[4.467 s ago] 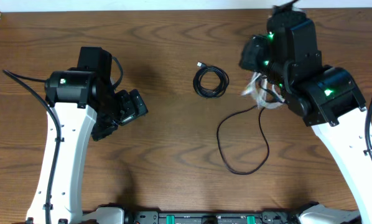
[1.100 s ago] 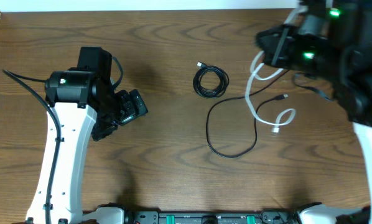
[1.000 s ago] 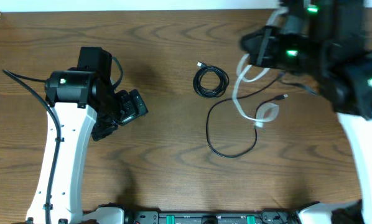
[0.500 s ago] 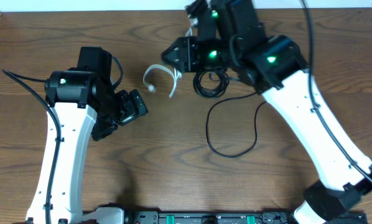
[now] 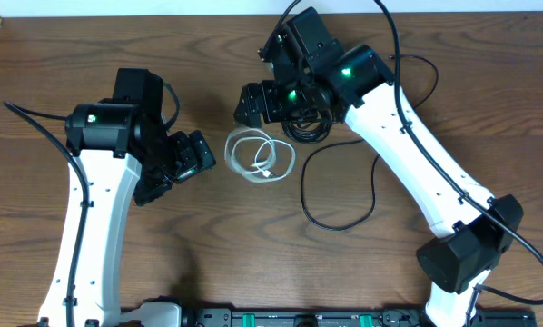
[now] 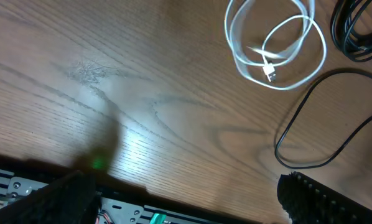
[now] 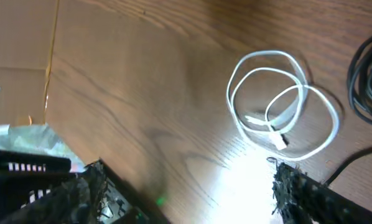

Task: Untangle cables
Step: 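Place the white cable left of the black coil and release, then retract the right gripper to the upper right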

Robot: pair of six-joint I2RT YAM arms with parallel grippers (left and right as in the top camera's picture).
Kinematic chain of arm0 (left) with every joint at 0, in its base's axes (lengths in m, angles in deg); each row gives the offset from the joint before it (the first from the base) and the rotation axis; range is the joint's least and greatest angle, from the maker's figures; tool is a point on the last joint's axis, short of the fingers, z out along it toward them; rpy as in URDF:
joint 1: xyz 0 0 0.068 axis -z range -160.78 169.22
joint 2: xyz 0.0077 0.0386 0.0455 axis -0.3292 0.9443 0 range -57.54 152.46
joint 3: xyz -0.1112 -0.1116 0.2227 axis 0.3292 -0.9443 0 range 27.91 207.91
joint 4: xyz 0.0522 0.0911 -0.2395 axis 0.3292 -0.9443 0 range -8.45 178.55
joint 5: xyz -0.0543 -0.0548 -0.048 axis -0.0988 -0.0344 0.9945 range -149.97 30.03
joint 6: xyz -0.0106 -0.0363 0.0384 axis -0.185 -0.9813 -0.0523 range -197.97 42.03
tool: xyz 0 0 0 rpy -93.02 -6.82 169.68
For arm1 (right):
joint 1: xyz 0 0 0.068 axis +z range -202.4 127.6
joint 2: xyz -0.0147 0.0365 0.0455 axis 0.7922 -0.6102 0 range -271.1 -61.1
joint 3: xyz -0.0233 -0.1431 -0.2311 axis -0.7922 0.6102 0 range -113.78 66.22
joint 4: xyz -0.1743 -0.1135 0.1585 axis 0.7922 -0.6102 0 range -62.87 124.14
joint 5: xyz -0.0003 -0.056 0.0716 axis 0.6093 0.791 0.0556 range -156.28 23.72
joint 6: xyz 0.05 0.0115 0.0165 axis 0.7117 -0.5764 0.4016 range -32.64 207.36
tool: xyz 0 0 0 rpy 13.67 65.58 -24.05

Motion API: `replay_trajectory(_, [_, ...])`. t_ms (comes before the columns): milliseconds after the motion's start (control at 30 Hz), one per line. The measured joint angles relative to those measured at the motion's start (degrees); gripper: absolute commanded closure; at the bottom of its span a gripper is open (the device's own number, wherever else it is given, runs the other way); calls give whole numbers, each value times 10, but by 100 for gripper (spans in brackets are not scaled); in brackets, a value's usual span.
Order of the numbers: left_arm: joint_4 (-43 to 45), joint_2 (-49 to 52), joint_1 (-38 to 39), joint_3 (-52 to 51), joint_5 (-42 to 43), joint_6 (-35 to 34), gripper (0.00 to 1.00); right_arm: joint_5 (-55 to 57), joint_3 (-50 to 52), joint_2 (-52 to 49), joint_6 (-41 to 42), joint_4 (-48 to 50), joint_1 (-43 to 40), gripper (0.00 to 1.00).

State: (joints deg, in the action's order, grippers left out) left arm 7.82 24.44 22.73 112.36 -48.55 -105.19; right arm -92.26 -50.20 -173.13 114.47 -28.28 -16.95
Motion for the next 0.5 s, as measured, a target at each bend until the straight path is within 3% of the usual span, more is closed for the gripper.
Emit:
replay_trajectory(67, [0, 0, 0, 0, 0, 0, 1, -13, 0, 0, -9, 0, 0, 16])
replay_trajectory(233, [0, 0, 0, 0, 0, 0, 1, -30, 0, 0, -42, -7, 7, 1])
replay_trajectory(367, [0, 0, 0, 0, 0, 0, 1, -22, 0, 1, -53, -33, -1, 1])
replay_trajectory(500, [0, 0, 0, 0, 0, 0, 1, -9, 0, 10, -57, -77, -60, 1])
